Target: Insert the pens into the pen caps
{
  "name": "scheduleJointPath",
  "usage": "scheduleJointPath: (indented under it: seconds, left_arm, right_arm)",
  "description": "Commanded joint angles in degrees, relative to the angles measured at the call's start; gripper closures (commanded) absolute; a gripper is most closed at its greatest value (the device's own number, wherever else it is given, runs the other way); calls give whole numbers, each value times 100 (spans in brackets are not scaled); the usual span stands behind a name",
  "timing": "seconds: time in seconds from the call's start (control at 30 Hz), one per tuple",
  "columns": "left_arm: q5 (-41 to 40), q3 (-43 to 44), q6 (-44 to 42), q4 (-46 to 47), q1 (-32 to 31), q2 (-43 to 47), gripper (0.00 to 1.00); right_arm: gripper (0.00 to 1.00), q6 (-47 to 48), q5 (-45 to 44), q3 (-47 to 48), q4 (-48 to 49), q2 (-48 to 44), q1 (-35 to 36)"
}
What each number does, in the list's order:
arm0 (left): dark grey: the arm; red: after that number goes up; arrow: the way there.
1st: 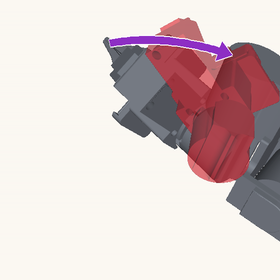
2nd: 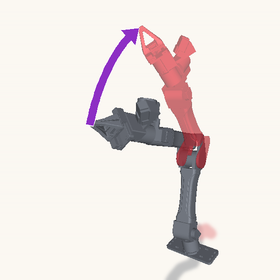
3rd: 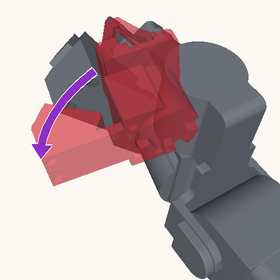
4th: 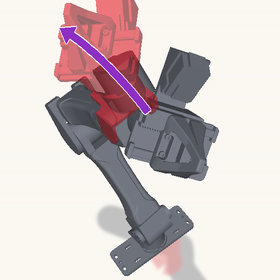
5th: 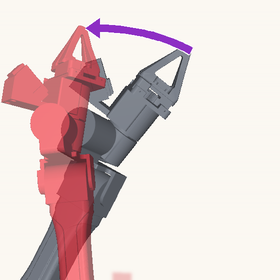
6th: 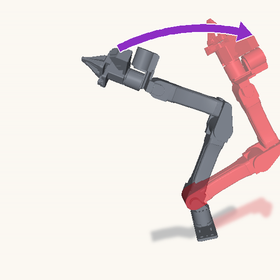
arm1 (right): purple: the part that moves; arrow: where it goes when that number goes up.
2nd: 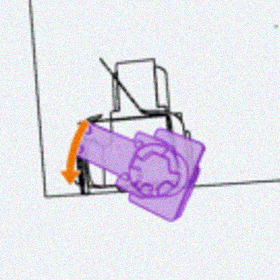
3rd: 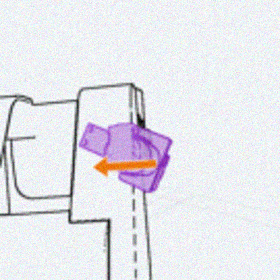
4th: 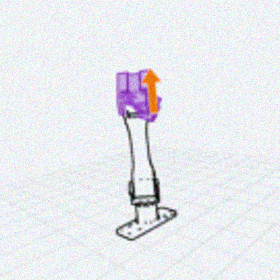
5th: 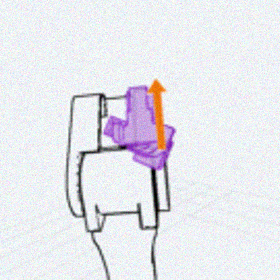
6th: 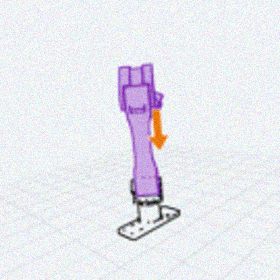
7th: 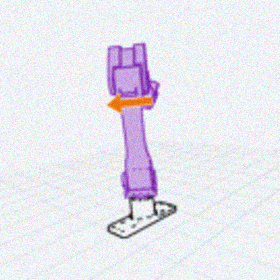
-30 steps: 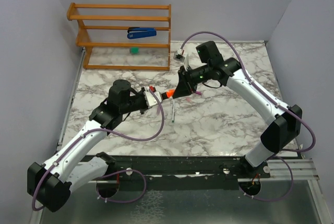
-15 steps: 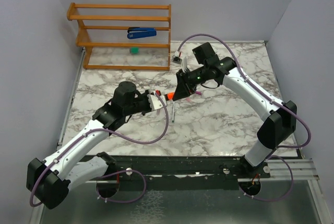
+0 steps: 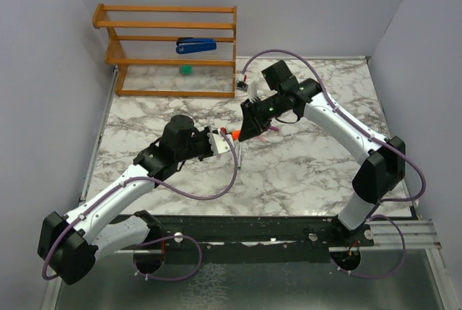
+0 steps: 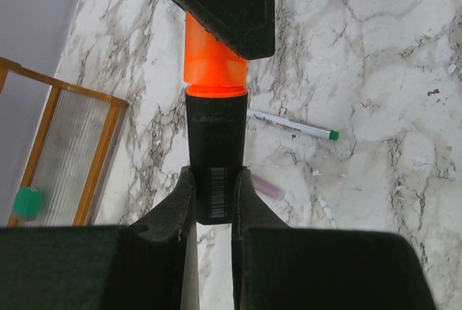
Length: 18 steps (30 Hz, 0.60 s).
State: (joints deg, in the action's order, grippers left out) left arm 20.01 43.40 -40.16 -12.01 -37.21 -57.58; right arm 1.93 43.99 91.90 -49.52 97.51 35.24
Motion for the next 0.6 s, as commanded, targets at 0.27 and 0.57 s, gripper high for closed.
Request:
scheduleJointPath:
  seconds: [0.27,0.57]
  left_arm:
    - [182,-370,214,1140,-115,-89,100]
    - [263,-437,244,1182,-114,-330,100]
  right_arm:
    - [51,-180,-234,499,-45,19,168]
    - [23,-176,-866,598,-108,-160,172]
